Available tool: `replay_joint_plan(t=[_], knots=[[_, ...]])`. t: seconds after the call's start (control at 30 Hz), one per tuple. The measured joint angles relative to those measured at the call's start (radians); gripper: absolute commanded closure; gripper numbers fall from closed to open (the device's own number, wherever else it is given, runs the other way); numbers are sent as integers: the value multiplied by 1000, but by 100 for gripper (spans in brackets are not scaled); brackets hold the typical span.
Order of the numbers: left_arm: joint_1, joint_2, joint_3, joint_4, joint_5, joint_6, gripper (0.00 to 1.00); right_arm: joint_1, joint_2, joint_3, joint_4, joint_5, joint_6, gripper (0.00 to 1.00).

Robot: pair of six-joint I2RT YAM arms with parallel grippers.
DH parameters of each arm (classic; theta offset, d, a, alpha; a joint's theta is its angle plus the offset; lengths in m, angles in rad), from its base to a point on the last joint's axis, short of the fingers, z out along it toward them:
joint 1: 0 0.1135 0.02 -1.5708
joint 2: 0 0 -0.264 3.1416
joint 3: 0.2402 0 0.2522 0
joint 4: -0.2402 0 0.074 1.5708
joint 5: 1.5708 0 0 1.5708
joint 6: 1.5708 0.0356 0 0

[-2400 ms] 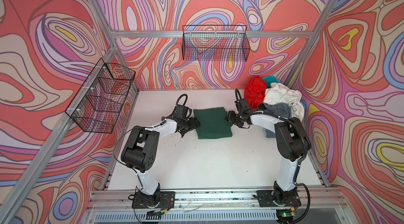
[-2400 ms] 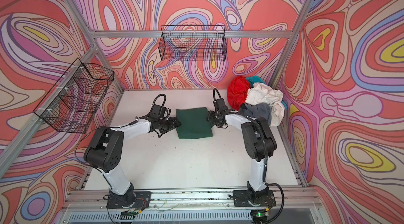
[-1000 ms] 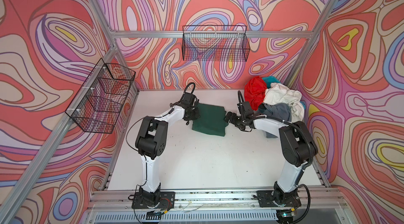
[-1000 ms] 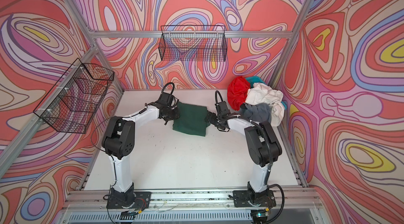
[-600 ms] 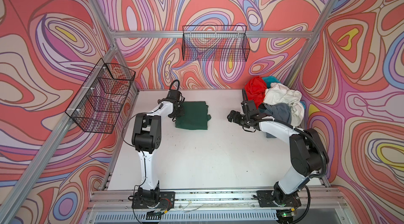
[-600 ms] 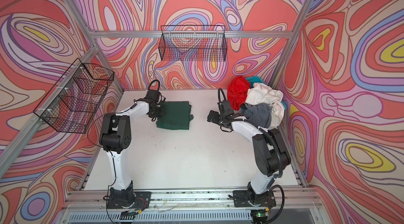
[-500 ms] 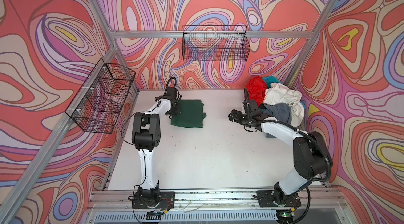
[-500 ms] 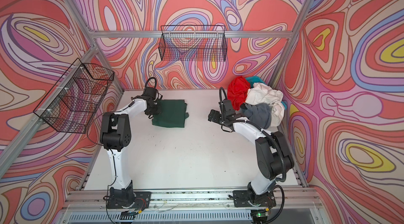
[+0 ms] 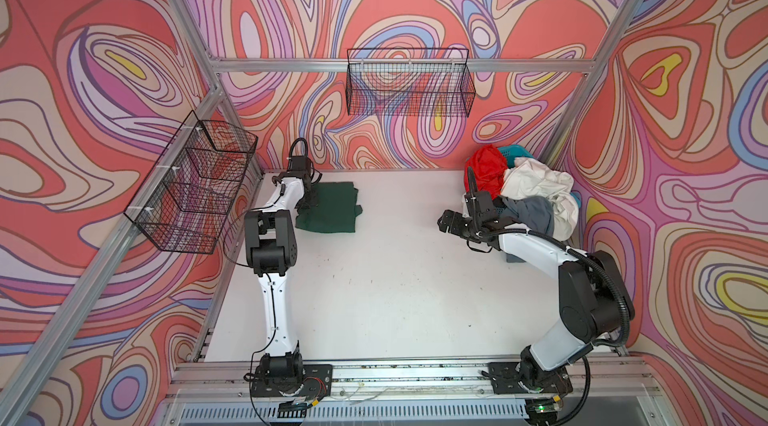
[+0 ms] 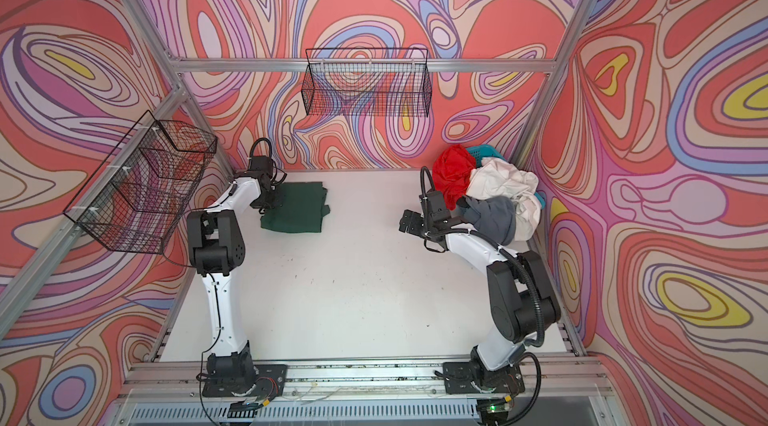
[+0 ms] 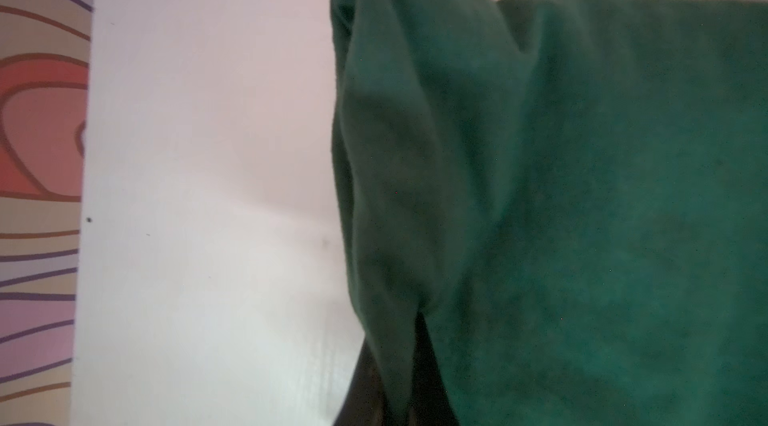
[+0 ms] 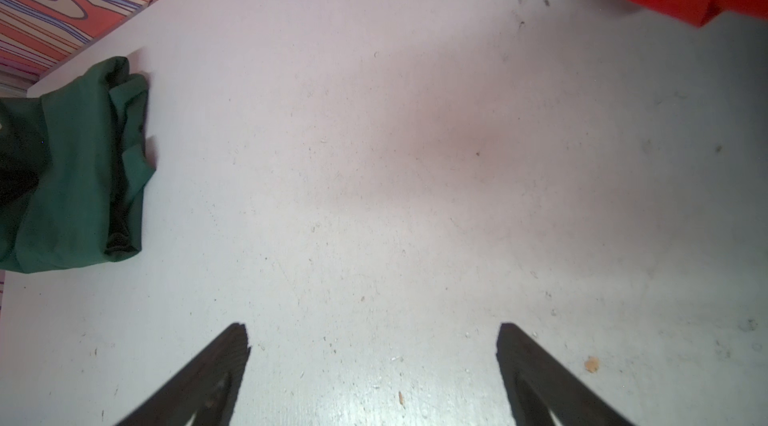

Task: Fold and stack the t-shirts
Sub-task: 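Drag the folded green shirt with the left gripper to the far corner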

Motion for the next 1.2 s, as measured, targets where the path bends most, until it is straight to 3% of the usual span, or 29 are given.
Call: replay_joint_plan(t=[0.5, 0.73, 0.77, 0.8, 0.83, 1.1, 1.2], knots=[[10, 99, 213, -19, -166, 122, 100, -3, 0, -5, -6, -1, -3, 2], [31, 106, 229, -16, -229, 133, 100, -6, 0, -5, -7, -2, 0, 2], [34, 107, 229, -14, -236, 137, 95, -6, 0, -5, -7, -2, 0, 2], [38, 110, 229, -11, -244, 140, 62, -6, 0, -5, -7, -2, 0, 2], [40, 114, 229, -10, -249, 145, 39, -6, 0, -5, -7, -2, 0, 2], [43, 91, 142, 58, -277, 134, 1, -6, 0, -5, -15, -2, 0, 2], [34, 48, 35, 113, -277, 138, 0, -6, -3, -5, -15, -2, 0, 2]])
